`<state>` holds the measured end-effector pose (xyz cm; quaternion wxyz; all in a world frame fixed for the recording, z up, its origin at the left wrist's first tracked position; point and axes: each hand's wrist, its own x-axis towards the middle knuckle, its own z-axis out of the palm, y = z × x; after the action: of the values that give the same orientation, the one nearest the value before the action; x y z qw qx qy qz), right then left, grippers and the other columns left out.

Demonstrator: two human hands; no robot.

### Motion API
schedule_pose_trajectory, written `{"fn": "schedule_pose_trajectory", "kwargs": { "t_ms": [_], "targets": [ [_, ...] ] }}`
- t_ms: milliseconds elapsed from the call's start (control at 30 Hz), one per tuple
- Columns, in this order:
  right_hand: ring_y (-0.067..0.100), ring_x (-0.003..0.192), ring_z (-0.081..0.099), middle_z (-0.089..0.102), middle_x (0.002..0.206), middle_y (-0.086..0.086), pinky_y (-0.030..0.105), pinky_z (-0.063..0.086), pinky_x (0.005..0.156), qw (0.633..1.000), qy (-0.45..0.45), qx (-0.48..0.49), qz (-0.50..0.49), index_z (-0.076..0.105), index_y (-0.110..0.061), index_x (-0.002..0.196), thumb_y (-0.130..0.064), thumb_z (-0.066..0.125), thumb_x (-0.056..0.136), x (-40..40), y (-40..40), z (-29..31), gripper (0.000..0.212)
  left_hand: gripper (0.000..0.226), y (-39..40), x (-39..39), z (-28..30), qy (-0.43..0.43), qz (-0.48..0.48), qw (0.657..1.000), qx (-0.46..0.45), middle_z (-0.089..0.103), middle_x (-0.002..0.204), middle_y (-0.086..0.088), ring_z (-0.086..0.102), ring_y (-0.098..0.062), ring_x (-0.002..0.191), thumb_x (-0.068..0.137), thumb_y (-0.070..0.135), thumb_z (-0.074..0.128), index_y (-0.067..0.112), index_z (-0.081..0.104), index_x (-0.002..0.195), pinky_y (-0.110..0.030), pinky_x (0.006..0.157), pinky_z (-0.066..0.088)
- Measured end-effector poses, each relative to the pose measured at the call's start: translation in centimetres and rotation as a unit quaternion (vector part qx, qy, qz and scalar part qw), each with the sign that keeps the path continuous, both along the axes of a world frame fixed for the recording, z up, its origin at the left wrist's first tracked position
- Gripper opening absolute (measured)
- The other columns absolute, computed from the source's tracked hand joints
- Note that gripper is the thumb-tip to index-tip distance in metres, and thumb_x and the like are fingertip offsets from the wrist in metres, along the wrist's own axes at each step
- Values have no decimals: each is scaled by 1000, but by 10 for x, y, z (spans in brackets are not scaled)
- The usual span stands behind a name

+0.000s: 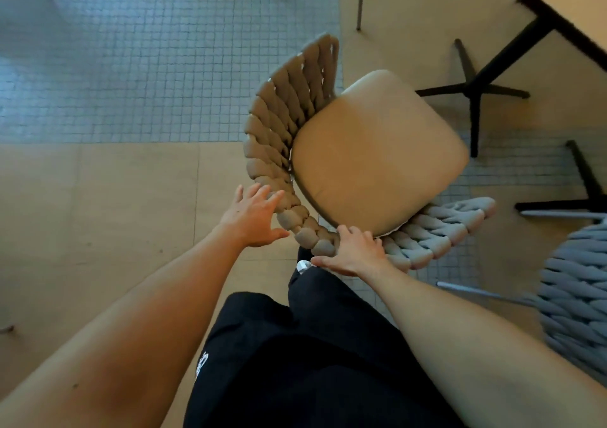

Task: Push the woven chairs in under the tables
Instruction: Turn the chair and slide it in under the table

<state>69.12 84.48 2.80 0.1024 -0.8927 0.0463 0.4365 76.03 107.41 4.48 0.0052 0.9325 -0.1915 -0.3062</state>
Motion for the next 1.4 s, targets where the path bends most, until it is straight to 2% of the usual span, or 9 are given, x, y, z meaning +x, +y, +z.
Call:
{"fn": "schedule_pose_trajectory", "kwargs": {
  "t_ms": [200, 433, 600, 733, 833, 933, 1000, 1133, 1400],
  "targets": [
    [38, 134, 42, 47, 145, 10, 55, 36, 108, 998, 6, -3, -58, 37, -21, 146, -92, 54, 69, -2, 17, 2, 106, 100, 18, 33, -9, 10, -105, 994, 23, 18, 165, -8, 7, -32, 154, 85, 72, 59, 26, 12, 161, -58, 124, 4],
    [38, 139, 38, 44, 150, 11, 56, 33, 111, 988, 15, -20, -151, 32, -21, 152, -85, 59, 75, 5, 44, 2, 104, 102, 14, 73, -20, 9, -256, 965, 52, 26, 162, -8, 13, -31, 153, 82, 73, 61, 27, 14, 160, -62, 120, -1],
    [36, 138, 42, 51, 146, 11, 57, 29, 112, 978, 23, -42, -205, 39, -22, 146, -84, 59, 75, 12, 64, -4, 97, 96, 13, 94, -27, 19, -328, 942, 64, 35, 159, -5, 22, -29, 150, 83, 74, 58, 28, 21, 159, -69, 117, -2],
    [34, 130, 50, 58, 137, 9, 57, 25, 109, 977, 7, -67, -201, 50, -25, 134, -86, 60, 69, 7, 76, -17, 89, 93, 13, 103, -35, 32, -366, 926, 90, 36, 158, -3, 26, -29, 149, 83, 73, 58, 28, 24, 158, -74, 114, -5],
    [34, 130, 51, 59, 135, 7, 61, 19, 114, 977, -9, -76, -199, 52, -27, 132, -78, 65, 71, 3, 81, -27, 80, 84, 8, 108, -44, 21, -396, 911, 111, 43, 154, -1, 35, -30, 144, 85, 69, 60, 32, 30, 154, -76, 111, -7],
    [31, 127, 54, 63, 130, 5, 62, 21, 115, 975, -22, -78, -209, 55, -28, 128, -69, 66, 79, 3, 81, -29, 66, 55, 0, 116, -51, 18, -416, 902, 112, 54, 144, 1, 44, -31, 137, 93, 47, 61, 38, 42, 144, -77, 113, 2],
    [30, 122, 57, 65, 125, 4, 58, 27, 112, 976, -27, -86, -197, 56, -28, 127, -71, 64, 81, 3, 81, -26, 64, 48, -4, 120, -50, 23, -430, 894, 123, 56, 141, 1, 49, -31, 132, 95, 36, 59, 39, 46, 141, -72, 114, 12],
    [30, 119, 59, 66, 122, 5, 55, 31, 108, 978, -38, -96, -184, 57, -28, 127, -71, 60, 85, 9, 80, -20, 60, 48, -12, 130, -45, 17, -429, 893, 135, 59, 137, 2, 55, -27, 125, 95, 35, 59, 40, 48, 141, -54, 107, 36],
    [25, 110, 63, 69, 111, -2, 52, 36, 102, 972, -57, -106, -200, 59, -36, 125, -73, 60, 84, 39, 23, -12, 55, 36, -68, 161, -33, -21, -428, 899, 91, 65, 118, 4, 61, -25, 111, 91, 32, 62, 43, 58, 125, -45, 90, 44]
  ]
}}
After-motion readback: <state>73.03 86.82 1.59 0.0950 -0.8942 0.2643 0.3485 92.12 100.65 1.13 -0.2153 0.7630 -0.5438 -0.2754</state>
